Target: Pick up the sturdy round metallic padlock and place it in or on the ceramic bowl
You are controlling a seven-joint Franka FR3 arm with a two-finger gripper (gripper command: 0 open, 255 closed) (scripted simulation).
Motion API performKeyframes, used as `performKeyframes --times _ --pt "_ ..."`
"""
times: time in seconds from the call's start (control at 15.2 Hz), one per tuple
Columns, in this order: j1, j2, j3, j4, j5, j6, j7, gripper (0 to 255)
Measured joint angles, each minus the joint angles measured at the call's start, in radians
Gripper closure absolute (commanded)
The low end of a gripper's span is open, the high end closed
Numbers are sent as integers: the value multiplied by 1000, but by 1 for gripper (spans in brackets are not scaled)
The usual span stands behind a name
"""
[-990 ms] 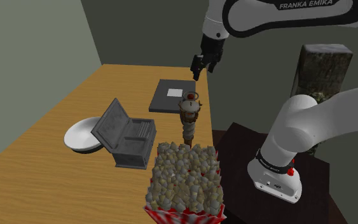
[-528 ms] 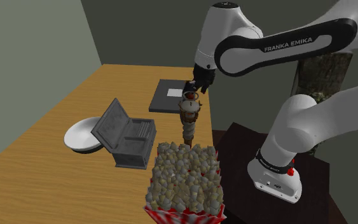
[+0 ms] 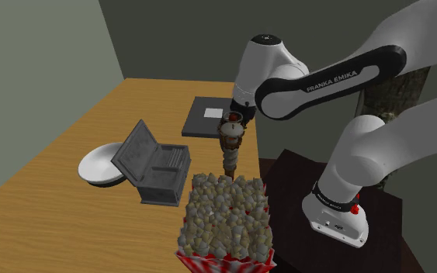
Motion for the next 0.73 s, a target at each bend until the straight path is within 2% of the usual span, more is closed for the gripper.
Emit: performKeyframes --times 0.26,0.59,0.66,0.73 --pt "-9 52 8 -14 -3 67 3 0" --pt "-9 54 9 -17 -3 73 4 0" --pt "-9 54 9 -17 -3 73 4 255" --pt "-9 54 9 -17 -3 73 4 255"
